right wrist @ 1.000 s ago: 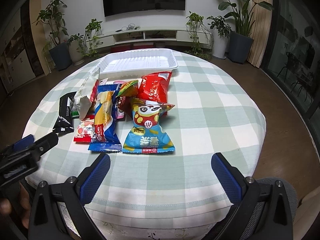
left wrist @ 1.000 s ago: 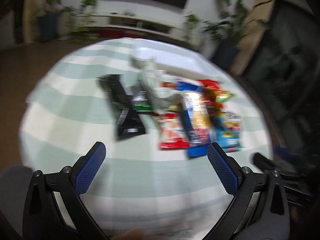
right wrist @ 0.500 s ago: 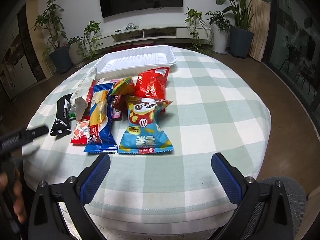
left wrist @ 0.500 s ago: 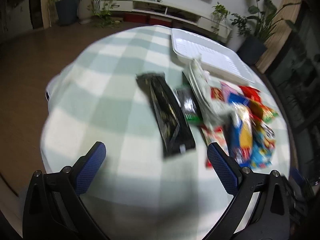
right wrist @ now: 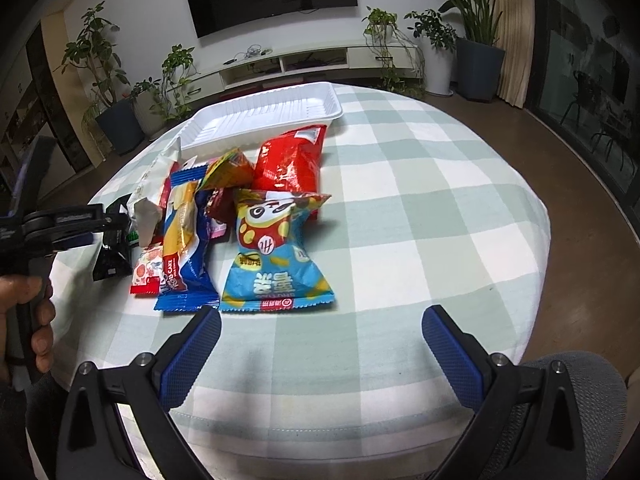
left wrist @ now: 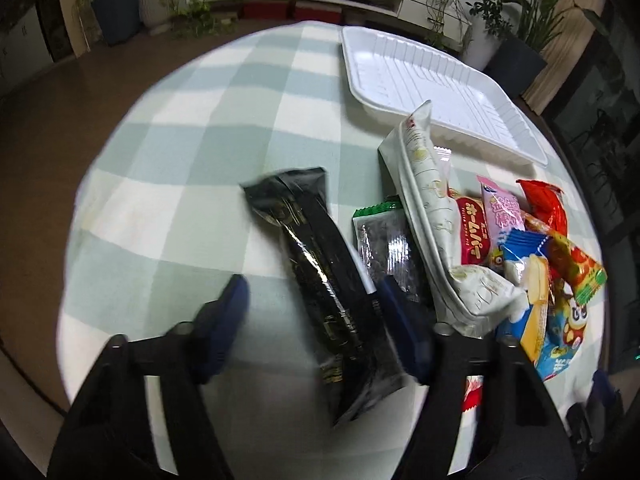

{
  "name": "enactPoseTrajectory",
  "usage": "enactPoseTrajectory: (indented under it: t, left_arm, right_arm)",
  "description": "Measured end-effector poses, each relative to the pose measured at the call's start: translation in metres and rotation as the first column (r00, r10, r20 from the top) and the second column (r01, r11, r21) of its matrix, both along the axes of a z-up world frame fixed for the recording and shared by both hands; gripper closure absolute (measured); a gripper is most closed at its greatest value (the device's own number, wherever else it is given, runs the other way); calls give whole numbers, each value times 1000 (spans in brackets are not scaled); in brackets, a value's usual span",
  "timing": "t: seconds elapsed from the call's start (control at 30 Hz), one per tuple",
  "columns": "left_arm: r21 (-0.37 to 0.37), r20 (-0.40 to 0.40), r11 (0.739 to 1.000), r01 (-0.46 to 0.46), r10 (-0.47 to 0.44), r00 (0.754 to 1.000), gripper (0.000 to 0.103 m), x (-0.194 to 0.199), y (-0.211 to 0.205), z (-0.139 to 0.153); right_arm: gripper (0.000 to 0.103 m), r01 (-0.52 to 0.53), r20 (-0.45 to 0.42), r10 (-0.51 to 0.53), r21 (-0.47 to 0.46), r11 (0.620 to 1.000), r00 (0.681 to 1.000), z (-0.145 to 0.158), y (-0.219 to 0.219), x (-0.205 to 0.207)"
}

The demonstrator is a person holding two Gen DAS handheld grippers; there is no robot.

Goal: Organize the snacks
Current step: 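Grasp the black wrapped bar with the left gripper while the right gripper approaches the panda chip bag, then lift the black bar with the left gripper while the right gripper grasps the panda chip bag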

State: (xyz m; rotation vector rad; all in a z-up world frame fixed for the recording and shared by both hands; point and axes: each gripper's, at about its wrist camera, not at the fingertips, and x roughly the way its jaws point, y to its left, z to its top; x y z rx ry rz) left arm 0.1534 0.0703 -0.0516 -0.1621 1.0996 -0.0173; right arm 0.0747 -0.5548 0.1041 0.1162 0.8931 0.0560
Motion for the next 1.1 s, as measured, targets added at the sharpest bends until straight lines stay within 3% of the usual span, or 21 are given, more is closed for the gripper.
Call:
enactPoseTrajectory:
  t: [0.07, 0.4, 0.47, 0.53, 1.1]
  left_arm:
    - [13, 7, 1000, 4, -5, 1000, 47, 3, 1, -3]
    - [117, 8, 991, 62, -63, 998, 45, 18, -7, -10]
    - [119, 14, 989, 85, -87, 996, 59, 16, -7, -10]
    - [135, 10, 986, 97, -99, 995, 68, 14, -5, -11]
    - [61, 15, 978, 202, -203, 979, 78, -54, -8, -11]
  right_arm:
    - [0, 0, 1, 0, 1, 1000, 1000, 0, -1, 1]
    - [1, -8, 4, 8, -1, 1000, 1000, 1, 0, 1]
    - [1, -9, 5, 8, 6, 1000, 1000, 2, 0, 2]
    - [1, -12, 4, 12, 10, 1000, 1000, 2, 0, 2]
    - [1, -37, -4, 37, 21, 999, 999, 7, 0, 30]
